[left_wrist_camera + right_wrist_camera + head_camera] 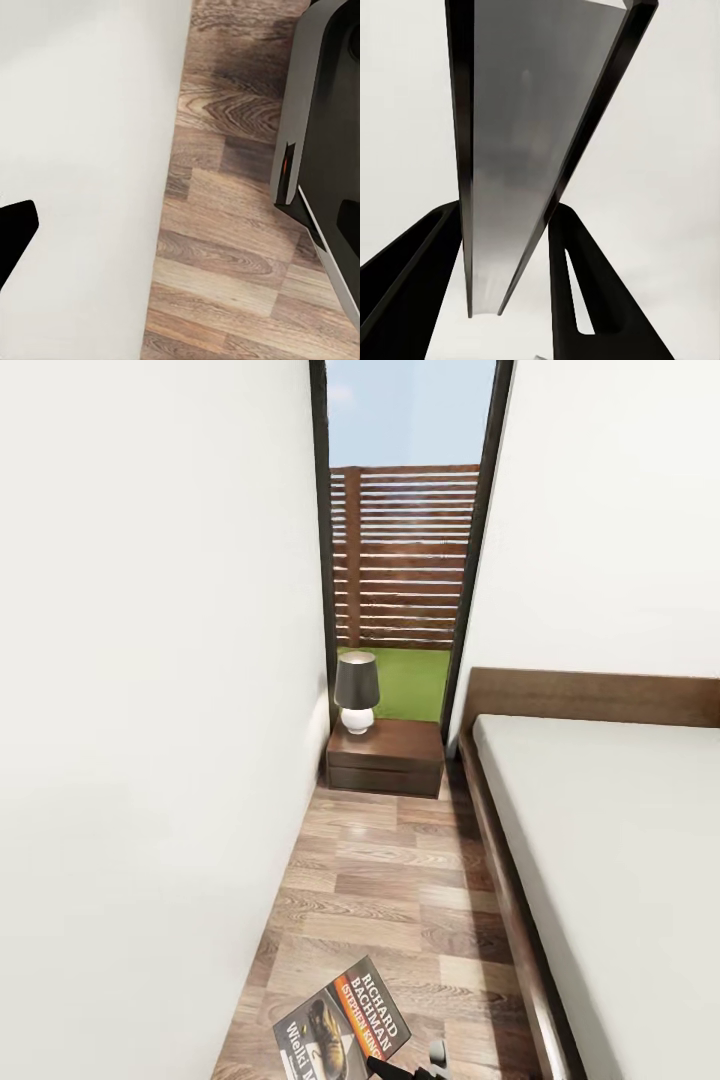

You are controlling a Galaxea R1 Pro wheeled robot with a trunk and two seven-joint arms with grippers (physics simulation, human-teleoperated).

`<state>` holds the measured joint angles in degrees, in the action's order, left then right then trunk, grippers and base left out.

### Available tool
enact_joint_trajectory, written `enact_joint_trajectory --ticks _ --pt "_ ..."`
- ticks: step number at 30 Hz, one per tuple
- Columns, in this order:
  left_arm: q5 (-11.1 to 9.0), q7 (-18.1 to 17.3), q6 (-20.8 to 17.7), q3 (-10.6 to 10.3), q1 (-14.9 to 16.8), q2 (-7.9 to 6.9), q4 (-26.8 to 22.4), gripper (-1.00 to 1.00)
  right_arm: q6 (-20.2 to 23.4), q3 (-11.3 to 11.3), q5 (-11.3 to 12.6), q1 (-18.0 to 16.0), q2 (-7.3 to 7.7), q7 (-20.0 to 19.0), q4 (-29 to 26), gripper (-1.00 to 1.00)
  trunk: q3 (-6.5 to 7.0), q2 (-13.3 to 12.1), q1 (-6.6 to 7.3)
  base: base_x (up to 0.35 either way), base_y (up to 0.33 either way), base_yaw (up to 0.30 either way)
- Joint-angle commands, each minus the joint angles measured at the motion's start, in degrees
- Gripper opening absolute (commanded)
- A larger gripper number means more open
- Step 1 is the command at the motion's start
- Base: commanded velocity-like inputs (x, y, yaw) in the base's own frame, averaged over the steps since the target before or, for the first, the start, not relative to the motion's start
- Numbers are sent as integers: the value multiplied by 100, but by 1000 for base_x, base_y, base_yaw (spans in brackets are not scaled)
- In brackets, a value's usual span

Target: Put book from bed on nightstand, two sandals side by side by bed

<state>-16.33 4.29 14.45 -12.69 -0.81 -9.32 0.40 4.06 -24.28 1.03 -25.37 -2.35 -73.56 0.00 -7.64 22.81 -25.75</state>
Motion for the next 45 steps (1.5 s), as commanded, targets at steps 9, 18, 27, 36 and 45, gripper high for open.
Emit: enact_joint_trajectory --ticks 9,18,27,36,45 --pt "-38 11 23 -50 2 1 4 100 42 -7 11 -3 -2 -15 0 -100 -10 11 -3 0 0 -8" --pt "-37 11 23 -50 2 1 4 100 42 -7 11 -3 -2 -14 3 -100 -10 11 -3 0 0 -128" --pt "-37 11 21 -50 2 1 4 100 42 -7 11 -3 -2 -14 1 -100 -10 11 -3 0 0 -45" --pt "-37 11 19 -50 2 1 4 100 42 -7 8 -3 -8 -10 1 -100 -10 11 -3 19 0 -7" --pt "-28 -33 6 -53 2 0 4 100 42 -2 3 -3 -21 12 0 -100 -10 11 -3 63 0 -1"
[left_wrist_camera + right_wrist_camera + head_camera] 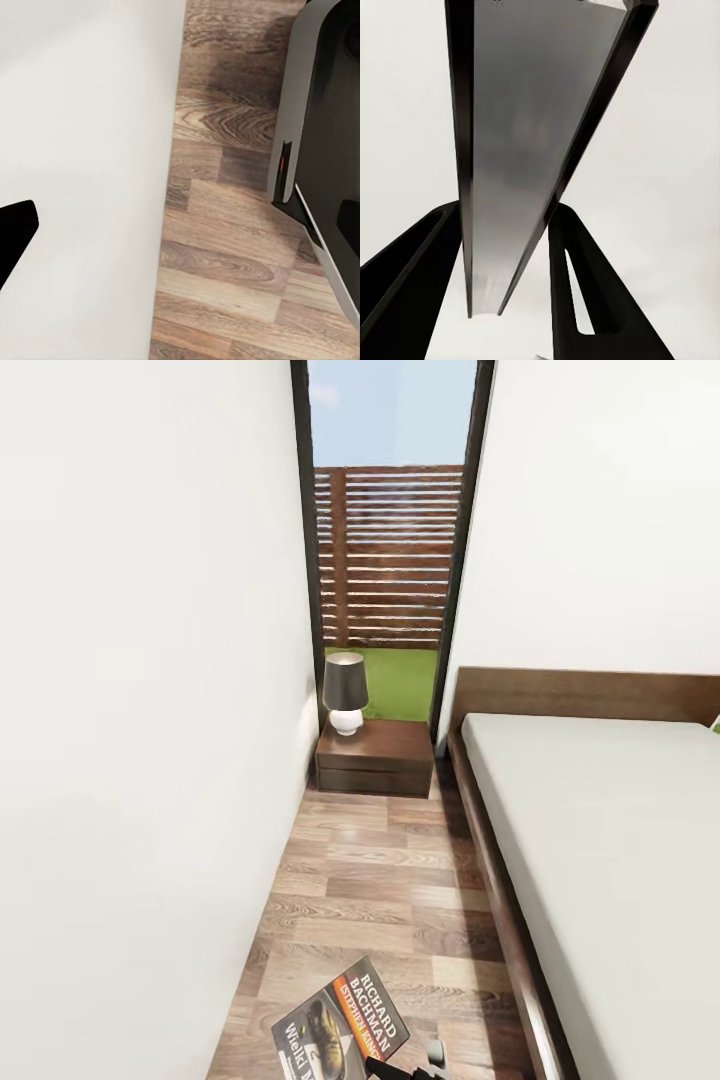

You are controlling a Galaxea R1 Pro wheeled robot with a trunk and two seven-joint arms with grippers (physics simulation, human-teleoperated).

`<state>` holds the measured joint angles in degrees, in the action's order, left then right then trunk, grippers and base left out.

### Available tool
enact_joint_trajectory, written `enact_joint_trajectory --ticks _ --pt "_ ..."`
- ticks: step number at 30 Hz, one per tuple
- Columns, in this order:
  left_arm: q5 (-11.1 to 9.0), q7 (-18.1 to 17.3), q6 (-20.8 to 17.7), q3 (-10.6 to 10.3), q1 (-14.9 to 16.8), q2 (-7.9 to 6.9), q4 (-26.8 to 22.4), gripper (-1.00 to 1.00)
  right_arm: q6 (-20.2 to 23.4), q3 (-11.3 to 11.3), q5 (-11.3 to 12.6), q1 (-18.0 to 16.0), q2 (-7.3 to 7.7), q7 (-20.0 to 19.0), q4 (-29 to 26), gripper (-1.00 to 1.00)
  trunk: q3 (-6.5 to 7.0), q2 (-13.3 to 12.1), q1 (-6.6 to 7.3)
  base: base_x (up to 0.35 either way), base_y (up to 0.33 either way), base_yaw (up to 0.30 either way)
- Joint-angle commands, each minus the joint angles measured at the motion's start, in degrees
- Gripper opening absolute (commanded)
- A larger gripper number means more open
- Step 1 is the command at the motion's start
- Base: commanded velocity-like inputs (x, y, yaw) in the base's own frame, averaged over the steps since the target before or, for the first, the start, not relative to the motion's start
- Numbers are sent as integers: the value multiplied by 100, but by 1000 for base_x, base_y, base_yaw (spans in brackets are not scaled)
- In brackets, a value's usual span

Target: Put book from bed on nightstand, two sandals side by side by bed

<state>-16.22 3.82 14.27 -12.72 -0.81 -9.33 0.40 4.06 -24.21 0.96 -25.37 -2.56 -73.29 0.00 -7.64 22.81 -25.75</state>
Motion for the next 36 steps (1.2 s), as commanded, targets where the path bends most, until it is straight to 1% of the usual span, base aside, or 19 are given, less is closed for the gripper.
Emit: enact_joint_trajectory --ticks 1,9,15,18,21,27,28,33,36 --pt "-38 6 20 -52 2 1 4 100 42 -8 10 -3 -2 -4 0 -100 -10 10 -4 25 0 0" --pt "-32 -23 -26 -95 9 32 4 100 42 -6 9 -3 -8 80 0 -100 -10 10 -4 10 0 0" --pt "-31 -29 -42 -170 16 190 -1 100 42 -5 9 -3 -19 109 -6 -100 -10 10 -4 3 0 0" --pt "-28 -30 -45 -240 31 267 -3 100 42 -5 9 -3 -22 115 -7 -100 -10 10 -4 0 0 0" --pt "-26 -30 -61 -331 95 309 -12 100 42 -5 9 -3 -24 118 -8 -100 -10 10 -4 0 0 0" --pt "-29 -33 -83 -494 261 346 -27 100 42 -5 9 -3 -32 121 -6 -100 -10 10 -4 0 0 0" --pt "-29 -33 -83 -494 261 346 -27 100 42 -5 9 -3 -32 121 -6 -100 -10 10 -4 0 0 0" --pt "-30 -31 -92 -689 357 406 -93 100 42 -5 2 -3 -50 121 -8 -100 -10 10 -4 0 0 0" --pt "-30 -31 -108 -774 423 416 -142 100 42 -5 0 -3 -58 121 -8 -100 -10 10 -4 0 0 0"
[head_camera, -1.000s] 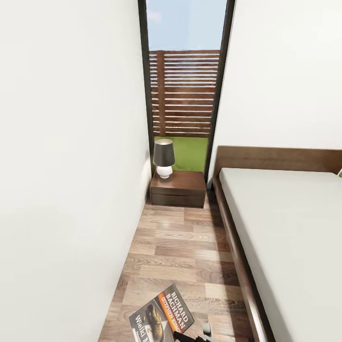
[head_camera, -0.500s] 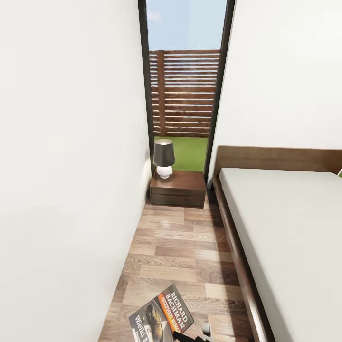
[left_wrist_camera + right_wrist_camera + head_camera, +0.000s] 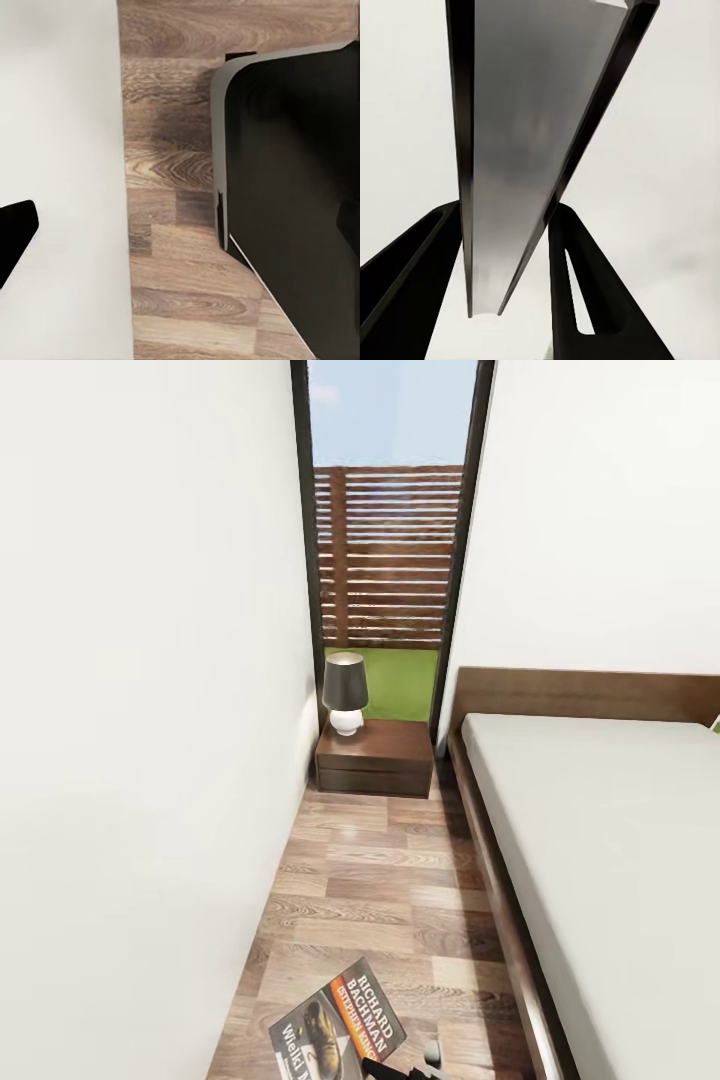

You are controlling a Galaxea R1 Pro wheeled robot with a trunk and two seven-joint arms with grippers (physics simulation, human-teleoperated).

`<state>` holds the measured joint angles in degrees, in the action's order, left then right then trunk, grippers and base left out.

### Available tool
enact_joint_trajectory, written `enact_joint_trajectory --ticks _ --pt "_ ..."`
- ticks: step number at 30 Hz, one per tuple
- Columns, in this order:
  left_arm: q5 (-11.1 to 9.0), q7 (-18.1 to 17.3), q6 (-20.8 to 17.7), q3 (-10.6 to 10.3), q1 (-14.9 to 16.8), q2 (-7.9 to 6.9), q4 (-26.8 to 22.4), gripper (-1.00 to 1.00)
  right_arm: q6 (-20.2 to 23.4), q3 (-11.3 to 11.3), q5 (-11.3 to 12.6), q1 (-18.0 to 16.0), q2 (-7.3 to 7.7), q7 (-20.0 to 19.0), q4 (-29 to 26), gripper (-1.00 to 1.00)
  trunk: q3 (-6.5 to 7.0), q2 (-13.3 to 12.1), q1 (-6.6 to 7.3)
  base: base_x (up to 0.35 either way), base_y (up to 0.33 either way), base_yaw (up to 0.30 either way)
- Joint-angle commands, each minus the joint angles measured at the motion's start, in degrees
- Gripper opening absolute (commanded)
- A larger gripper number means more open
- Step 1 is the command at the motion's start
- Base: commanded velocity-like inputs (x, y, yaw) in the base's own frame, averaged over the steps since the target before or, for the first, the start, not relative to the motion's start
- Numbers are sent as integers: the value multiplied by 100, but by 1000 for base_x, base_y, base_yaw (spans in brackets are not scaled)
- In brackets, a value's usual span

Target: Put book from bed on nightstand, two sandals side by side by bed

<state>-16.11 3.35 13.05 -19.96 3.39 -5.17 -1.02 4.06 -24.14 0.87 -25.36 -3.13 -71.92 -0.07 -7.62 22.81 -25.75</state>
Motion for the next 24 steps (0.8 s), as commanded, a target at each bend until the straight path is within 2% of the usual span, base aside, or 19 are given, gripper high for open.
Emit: enact_joint_trajectory --ticks 1,8,16,24 --pt "-41 16 7 -70 37 -2 -12 100 42 -12 8 -4 -3 -15 -1 -100 -12 11 -3 0 0 0" --pt "-41 17 -14 -128 153 10 -53 100 41 -12 3 -4 -9 -15 -1 -100 -12 11 -3 30 22 0" --pt "-19 22 -21 -156 222 20 -182 100 30 -12 2 -4 -11 -15 5 -100 -12 11 -3 199 153 0" --pt "460 80 -22 -155 239 20 -228 100 26 -9 -2 -4 -17 -15 14 -100 -12 11 -3 124 83 -11"
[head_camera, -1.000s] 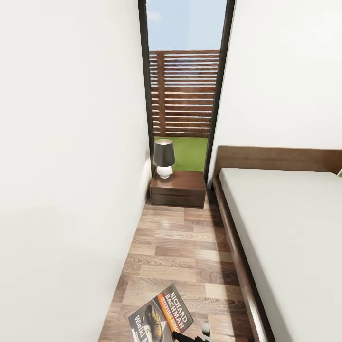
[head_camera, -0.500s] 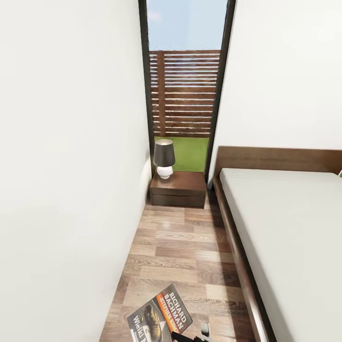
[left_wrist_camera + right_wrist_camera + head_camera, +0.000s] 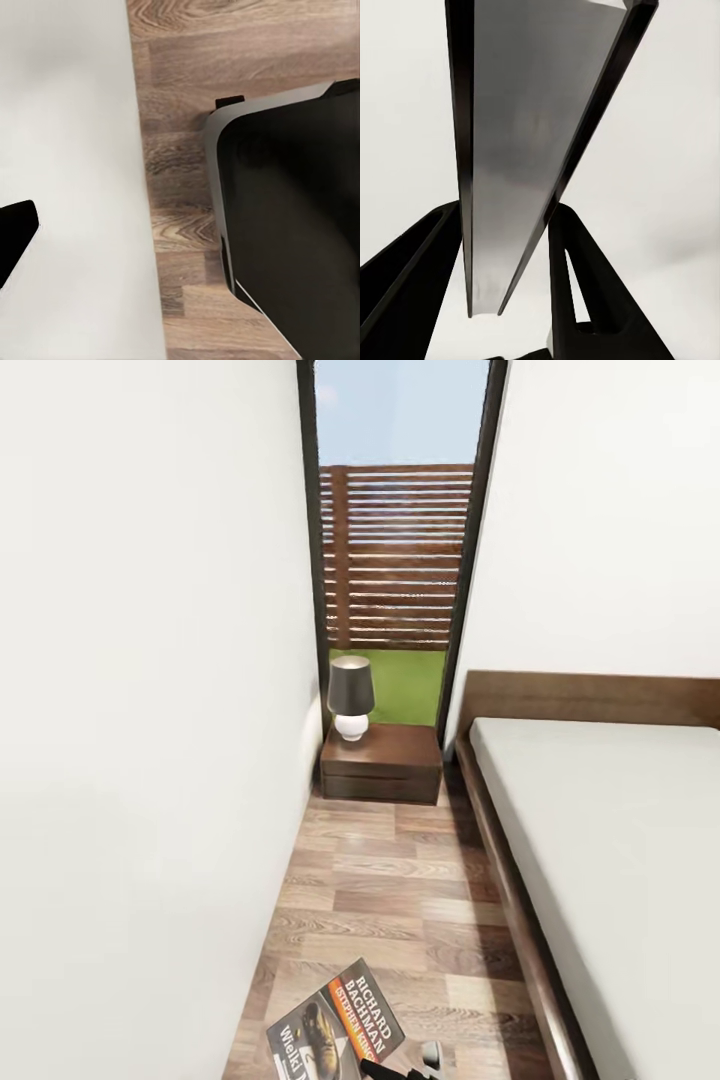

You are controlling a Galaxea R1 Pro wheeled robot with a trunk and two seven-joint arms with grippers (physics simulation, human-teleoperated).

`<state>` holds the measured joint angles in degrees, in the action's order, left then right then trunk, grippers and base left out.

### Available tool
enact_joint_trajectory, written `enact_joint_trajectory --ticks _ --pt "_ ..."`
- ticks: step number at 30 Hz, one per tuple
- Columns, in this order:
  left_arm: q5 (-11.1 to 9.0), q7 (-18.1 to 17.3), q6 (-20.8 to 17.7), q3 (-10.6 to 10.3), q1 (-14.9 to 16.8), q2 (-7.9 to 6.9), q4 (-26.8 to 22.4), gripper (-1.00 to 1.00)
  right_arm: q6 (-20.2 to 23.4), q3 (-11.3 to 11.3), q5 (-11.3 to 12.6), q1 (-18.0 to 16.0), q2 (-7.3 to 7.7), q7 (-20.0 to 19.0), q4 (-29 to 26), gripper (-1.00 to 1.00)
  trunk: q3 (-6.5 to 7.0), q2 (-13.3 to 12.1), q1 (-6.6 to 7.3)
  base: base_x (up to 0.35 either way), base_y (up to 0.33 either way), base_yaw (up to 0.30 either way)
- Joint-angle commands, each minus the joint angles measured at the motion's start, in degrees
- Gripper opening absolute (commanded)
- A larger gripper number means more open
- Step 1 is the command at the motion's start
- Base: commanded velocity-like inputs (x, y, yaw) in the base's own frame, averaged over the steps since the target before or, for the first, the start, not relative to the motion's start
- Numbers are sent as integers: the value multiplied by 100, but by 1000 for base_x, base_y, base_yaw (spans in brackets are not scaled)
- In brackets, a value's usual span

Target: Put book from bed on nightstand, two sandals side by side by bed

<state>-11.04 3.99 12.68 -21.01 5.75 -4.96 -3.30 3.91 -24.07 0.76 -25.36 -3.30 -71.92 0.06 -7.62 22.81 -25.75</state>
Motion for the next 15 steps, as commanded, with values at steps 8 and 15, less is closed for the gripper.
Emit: enact_joint_trajectory --ticks 8,15 --pt "78 28 16 -52 5 7 -7 100 40 -17 6 -4 -24 -15 -9 -100 -12 11 -4 21 14 -143" --pt "104 35 16 -58 5 11 -12 100 40 -18 4 -4 -29 -15 -13 -100 -12 11 -4 4 3 -65"
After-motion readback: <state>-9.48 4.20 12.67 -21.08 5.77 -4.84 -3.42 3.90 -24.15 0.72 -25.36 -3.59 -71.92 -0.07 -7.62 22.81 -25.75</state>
